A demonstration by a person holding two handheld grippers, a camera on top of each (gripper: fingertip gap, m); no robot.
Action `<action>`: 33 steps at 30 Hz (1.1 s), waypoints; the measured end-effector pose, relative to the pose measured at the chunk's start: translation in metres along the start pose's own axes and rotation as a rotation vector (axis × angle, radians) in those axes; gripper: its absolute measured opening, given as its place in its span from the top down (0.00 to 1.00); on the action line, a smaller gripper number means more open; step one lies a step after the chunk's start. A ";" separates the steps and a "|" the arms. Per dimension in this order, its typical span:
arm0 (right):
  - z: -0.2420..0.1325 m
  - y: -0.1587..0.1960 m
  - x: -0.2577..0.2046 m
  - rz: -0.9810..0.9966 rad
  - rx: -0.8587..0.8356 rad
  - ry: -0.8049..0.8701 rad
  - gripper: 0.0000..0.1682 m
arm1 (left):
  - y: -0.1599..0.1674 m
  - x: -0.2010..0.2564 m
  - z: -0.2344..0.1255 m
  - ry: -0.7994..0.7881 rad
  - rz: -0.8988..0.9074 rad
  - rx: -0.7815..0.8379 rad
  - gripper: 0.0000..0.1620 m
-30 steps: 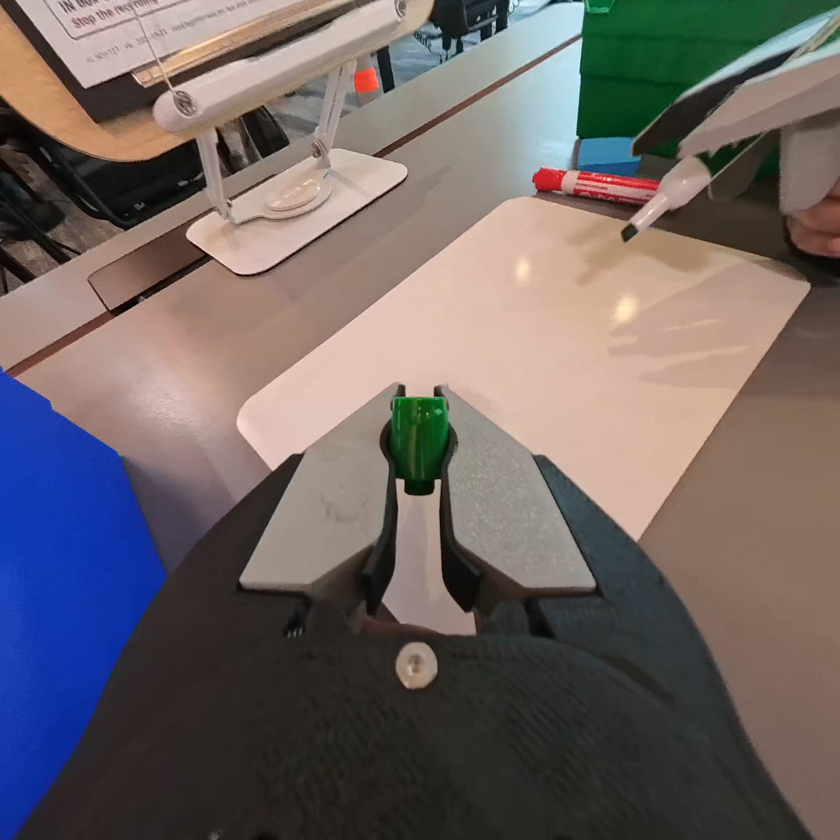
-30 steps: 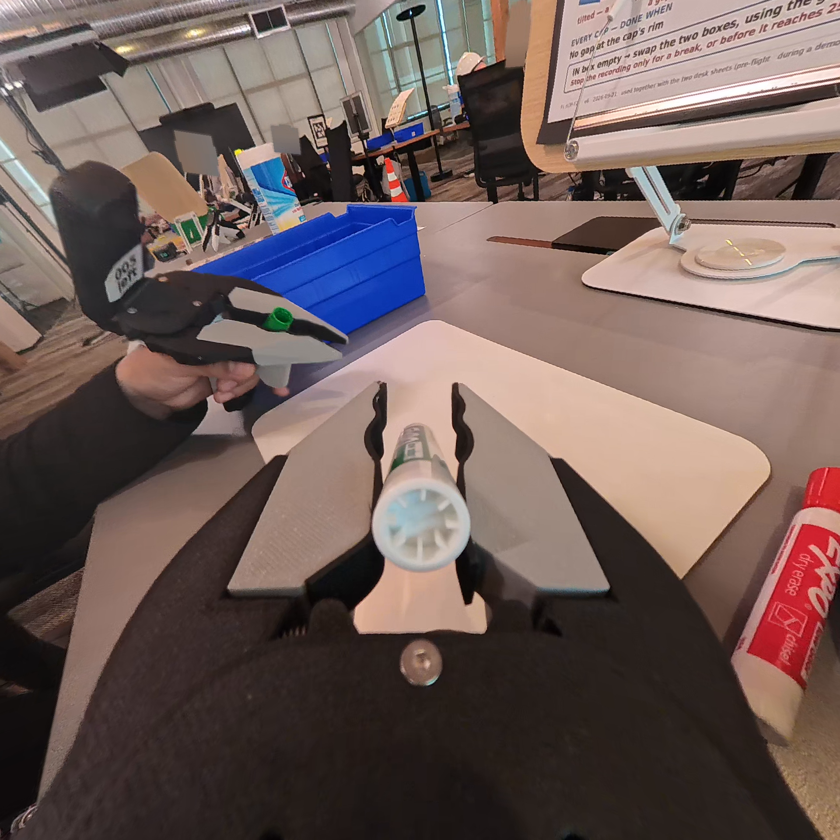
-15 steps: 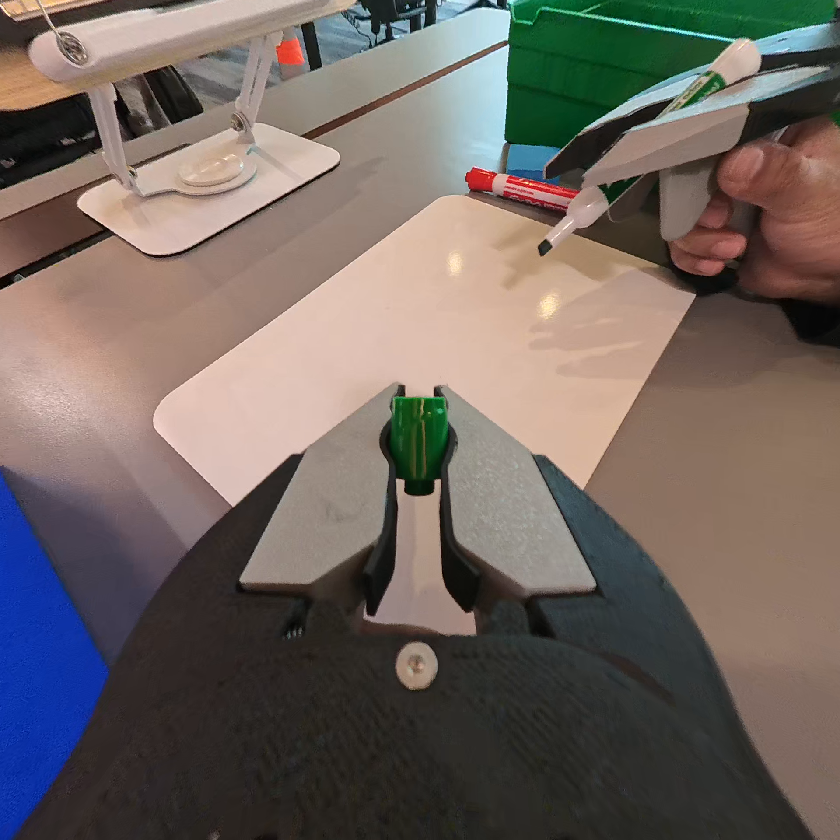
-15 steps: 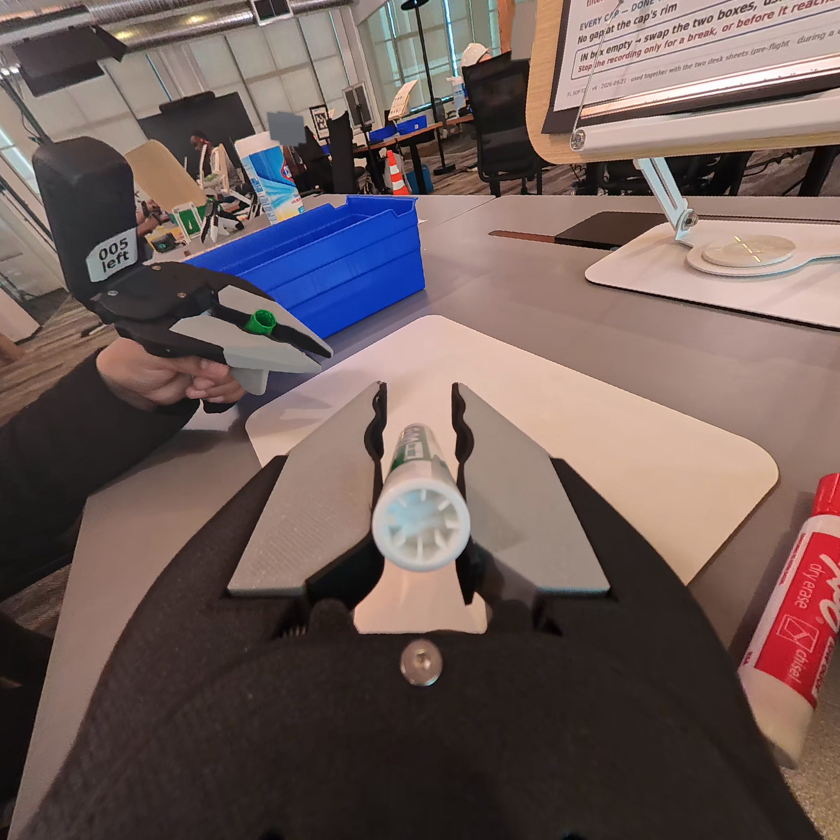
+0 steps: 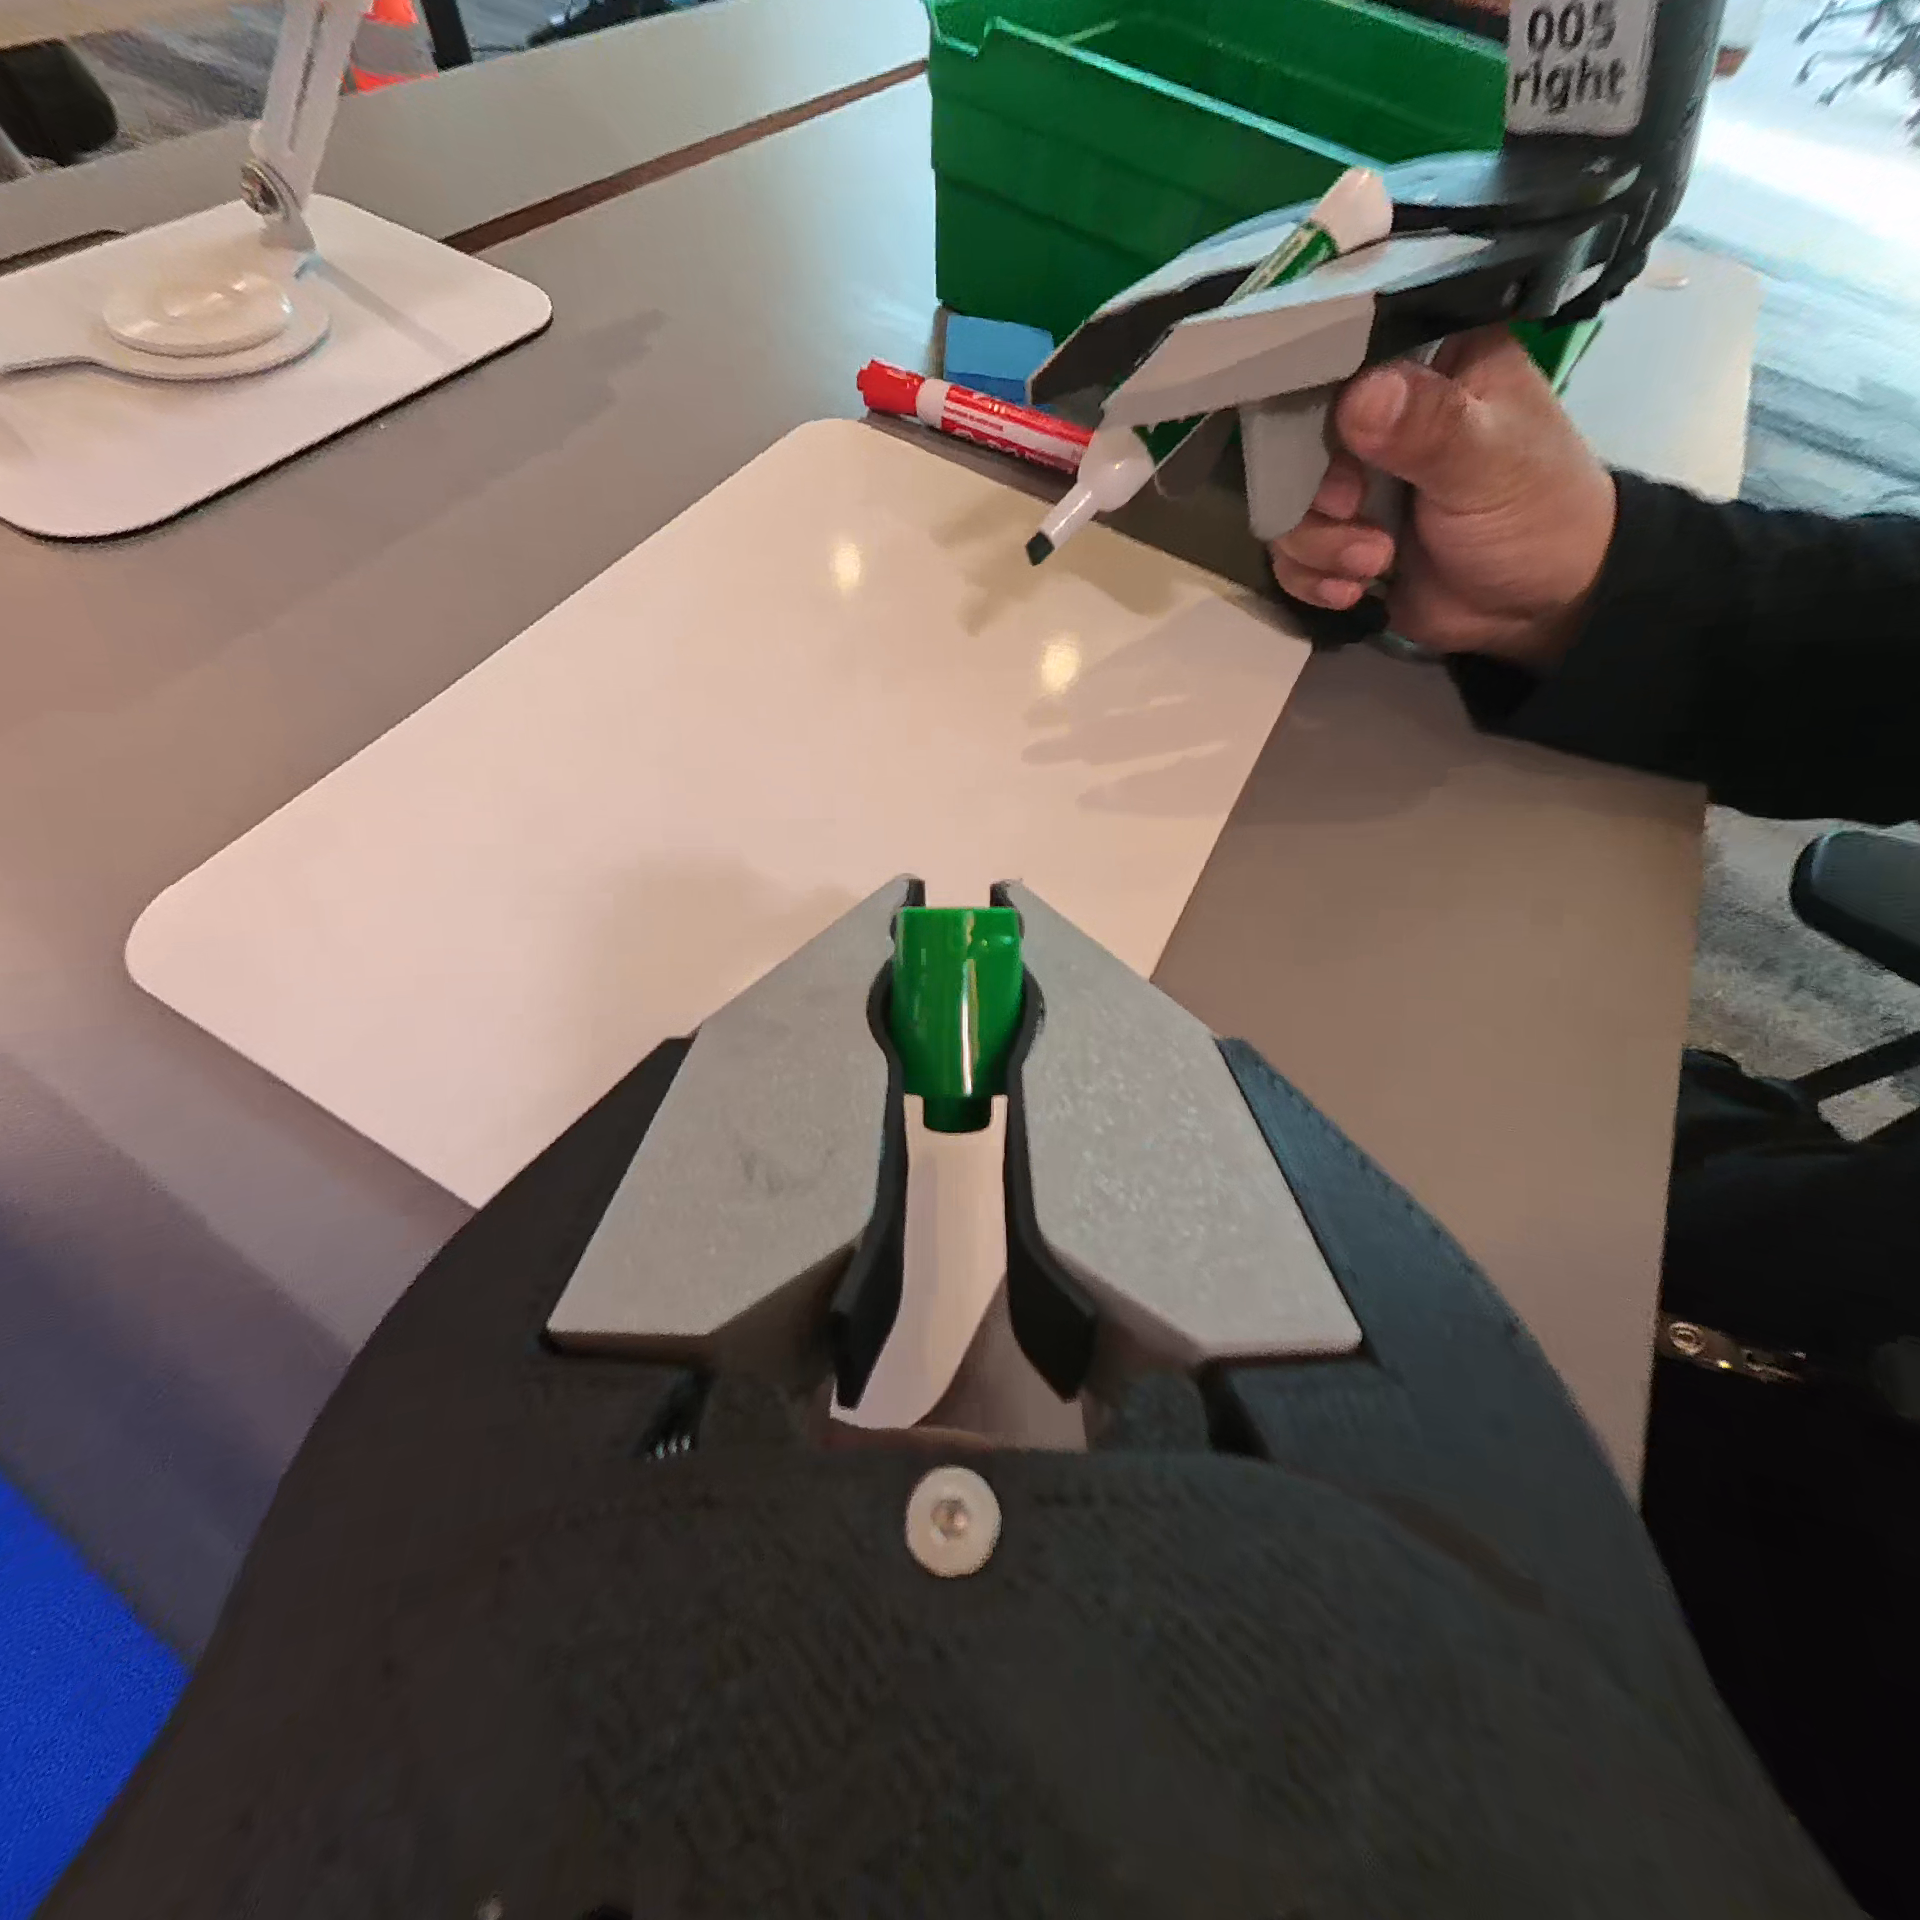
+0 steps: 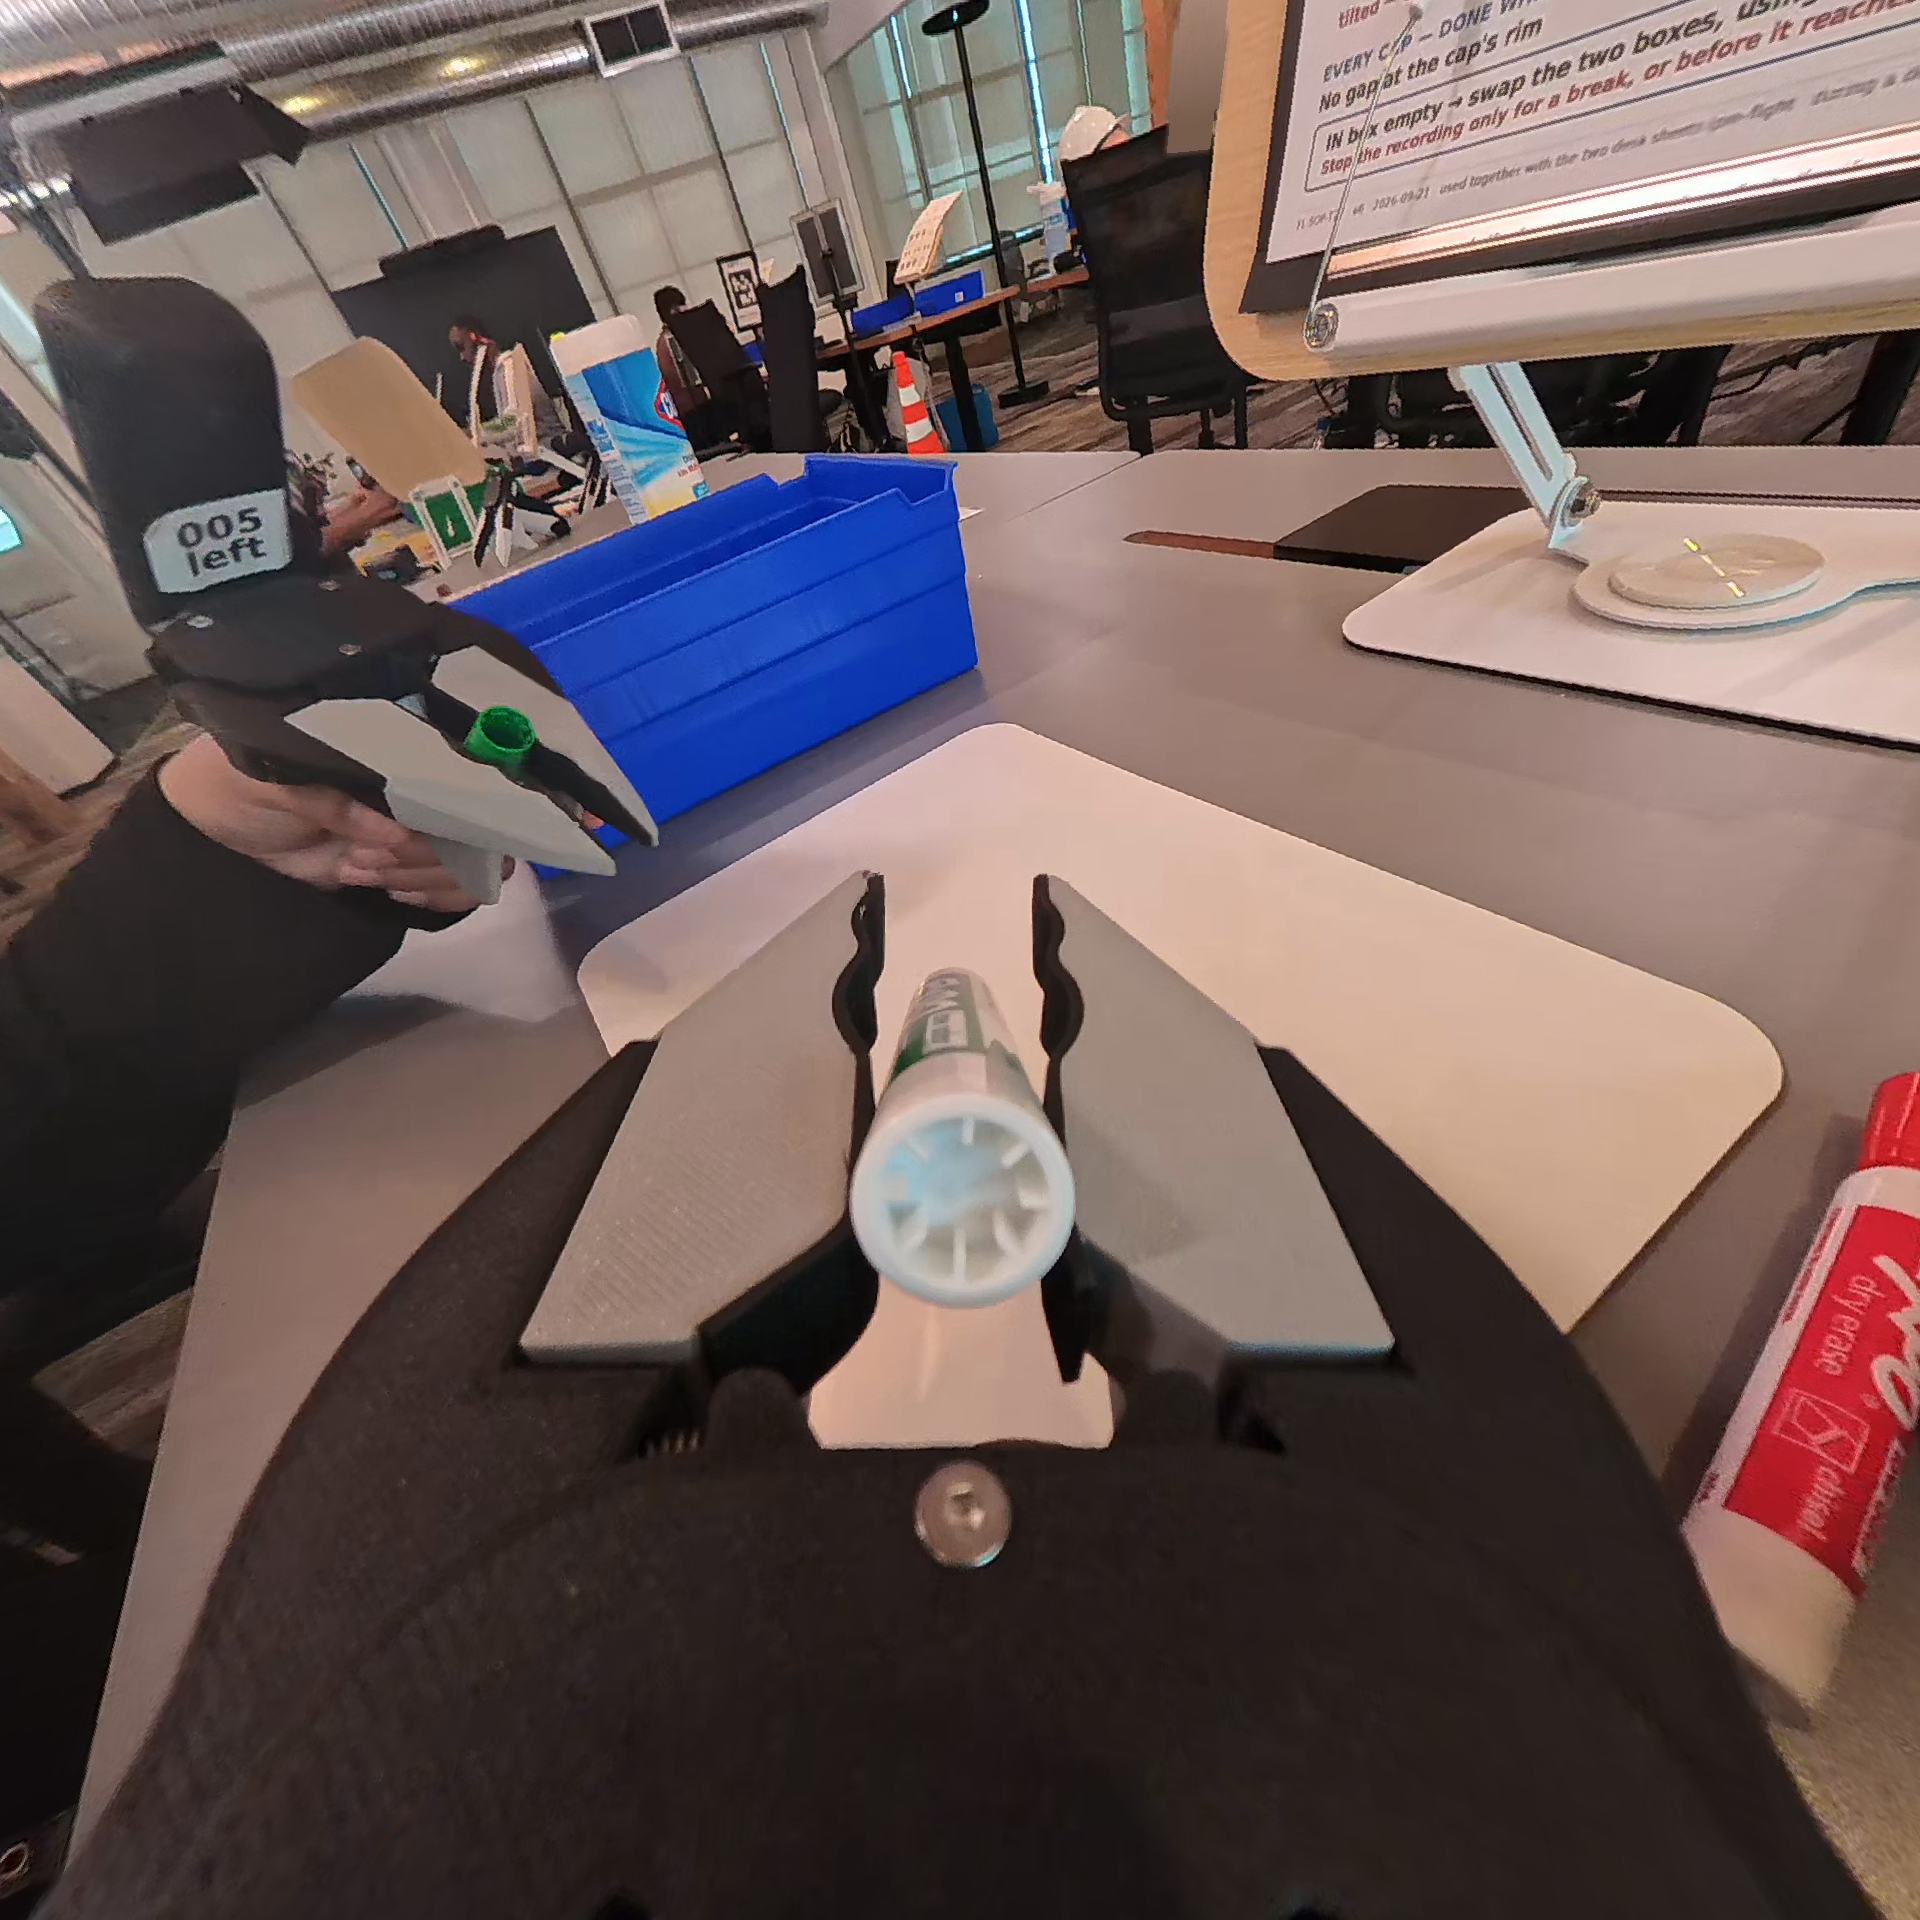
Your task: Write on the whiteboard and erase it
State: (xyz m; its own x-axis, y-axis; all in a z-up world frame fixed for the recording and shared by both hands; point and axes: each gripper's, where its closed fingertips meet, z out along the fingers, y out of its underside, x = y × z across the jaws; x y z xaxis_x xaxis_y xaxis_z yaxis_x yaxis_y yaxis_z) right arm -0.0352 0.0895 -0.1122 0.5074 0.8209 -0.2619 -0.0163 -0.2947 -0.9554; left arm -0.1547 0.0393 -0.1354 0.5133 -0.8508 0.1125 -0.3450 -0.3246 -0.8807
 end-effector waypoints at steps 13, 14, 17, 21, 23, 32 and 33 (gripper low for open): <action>0.004 0.005 -0.002 -0.023 -0.029 0.002 0.84 | 0.045 -0.008 0.011 -0.019 0.044 -0.218 0.94; 0.004 0.005 -0.002 -0.022 -0.032 -0.001 0.84 | 0.055 -0.010 0.014 -0.025 0.052 -0.264 0.94; 0.005 0.006 -0.003 -0.020 -0.037 -0.005 0.85 | 0.062 -0.014 0.019 -0.046 0.061 -0.283 0.94; 0.006 0.007 -0.005 -0.015 -0.041 -0.012 0.84 | 0.062 -0.019 0.019 -0.046 0.032 -0.265 0.94; 0.007 0.008 -0.007 -0.017 -0.044 -0.015 0.84 | 0.062 -0.019 0.019 -0.042 0.023 -0.255 0.94; 0.022 0.016 -0.013 -0.001 -0.119 -0.049 0.85 | 0.061 -0.020 0.019 -0.043 0.032 -0.246 0.94; 0.027 0.017 -0.014 0.000 -0.141 -0.056 0.84 | 0.061 -0.020 0.019 -0.042 0.033 -0.246 0.94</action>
State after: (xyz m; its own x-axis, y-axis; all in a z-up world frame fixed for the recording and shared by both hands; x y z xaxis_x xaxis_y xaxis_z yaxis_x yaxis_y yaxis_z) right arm -0.0660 0.0862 -0.1288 0.4588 0.8455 -0.2732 0.1069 -0.3578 -0.9277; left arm -0.1711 0.0449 -0.2003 0.5287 -0.8466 0.0619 -0.5405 -0.3920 -0.7445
